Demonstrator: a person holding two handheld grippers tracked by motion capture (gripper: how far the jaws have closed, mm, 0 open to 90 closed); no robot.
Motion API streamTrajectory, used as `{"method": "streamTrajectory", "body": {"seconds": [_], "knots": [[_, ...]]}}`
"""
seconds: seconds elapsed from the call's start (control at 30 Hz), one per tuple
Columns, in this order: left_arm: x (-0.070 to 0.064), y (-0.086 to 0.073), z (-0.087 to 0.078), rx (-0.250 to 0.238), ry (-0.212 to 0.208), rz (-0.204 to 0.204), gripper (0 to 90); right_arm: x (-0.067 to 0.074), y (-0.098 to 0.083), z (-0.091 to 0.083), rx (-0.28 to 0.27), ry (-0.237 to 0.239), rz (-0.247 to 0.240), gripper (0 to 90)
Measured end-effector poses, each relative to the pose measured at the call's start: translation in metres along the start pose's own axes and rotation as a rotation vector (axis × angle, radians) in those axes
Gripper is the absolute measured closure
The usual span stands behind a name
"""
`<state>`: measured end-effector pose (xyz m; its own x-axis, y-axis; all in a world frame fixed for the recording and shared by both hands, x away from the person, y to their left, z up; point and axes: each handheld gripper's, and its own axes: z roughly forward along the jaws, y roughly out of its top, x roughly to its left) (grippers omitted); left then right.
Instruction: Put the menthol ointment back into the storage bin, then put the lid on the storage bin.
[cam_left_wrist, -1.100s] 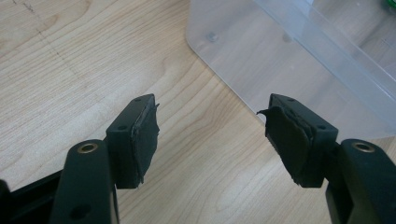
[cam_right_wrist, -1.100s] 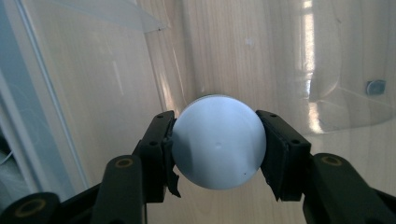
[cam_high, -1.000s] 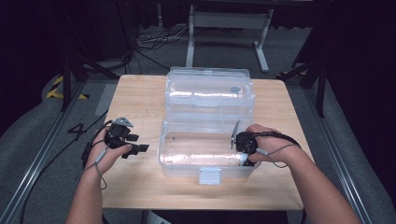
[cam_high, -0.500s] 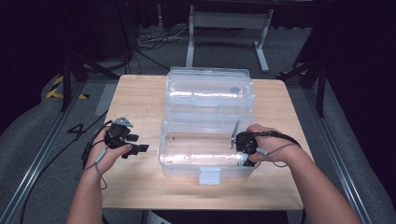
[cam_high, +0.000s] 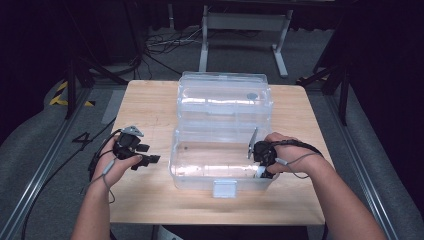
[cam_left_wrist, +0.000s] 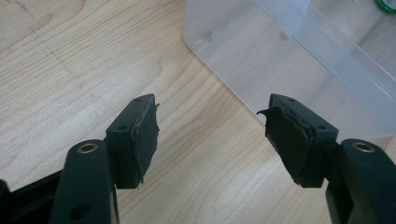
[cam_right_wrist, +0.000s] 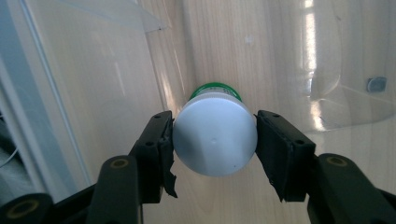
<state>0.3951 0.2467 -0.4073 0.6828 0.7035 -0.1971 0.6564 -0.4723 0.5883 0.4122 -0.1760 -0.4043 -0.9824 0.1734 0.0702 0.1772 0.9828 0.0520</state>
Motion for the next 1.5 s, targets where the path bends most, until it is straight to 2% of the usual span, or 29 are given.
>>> {"method": "streamTrajectory", "body": {"seconds": [0.13,0.27,0.57,0.83,0.93,1.07,1.2,1.5], "knots": [[0.000,0.000,0.000,-0.001,0.001,0.000,35.1,0.002,-0.002,-0.004,-0.035,0.013,0.011,44.6],[-0.001,0.000,0.000,0.000,-0.004,0.001,35.1,0.003,-0.005,-0.009,-0.071,0.006,0.012,44.9],[-0.006,0.004,-0.001,-0.013,-0.015,0.016,35.2,0.003,-0.019,-0.027,-0.223,0.004,0.062,46.8],[-0.008,0.004,0.000,-0.005,-0.026,0.024,35.2,0.009,-0.027,-0.053,-0.391,-0.020,0.087,48.2],[-0.006,0.004,0.000,-0.011,-0.023,0.024,35.2,0.009,-0.027,-0.061,-0.434,-0.020,0.101,48.5],[-0.006,0.001,-0.001,-0.009,-0.024,0.020,35.2,0.007,-0.027,-0.069,-0.456,-0.040,0.121,48.7],[-0.006,0.000,-0.003,-0.016,-0.018,0.017,35.2,0.007,-0.025,-0.076,-0.476,-0.040,0.129,49.1],[-0.008,-0.006,-0.008,-0.018,-0.010,0.014,35.2,0.005,-0.011,-0.097,-0.545,-0.082,0.138,49.5]]}}
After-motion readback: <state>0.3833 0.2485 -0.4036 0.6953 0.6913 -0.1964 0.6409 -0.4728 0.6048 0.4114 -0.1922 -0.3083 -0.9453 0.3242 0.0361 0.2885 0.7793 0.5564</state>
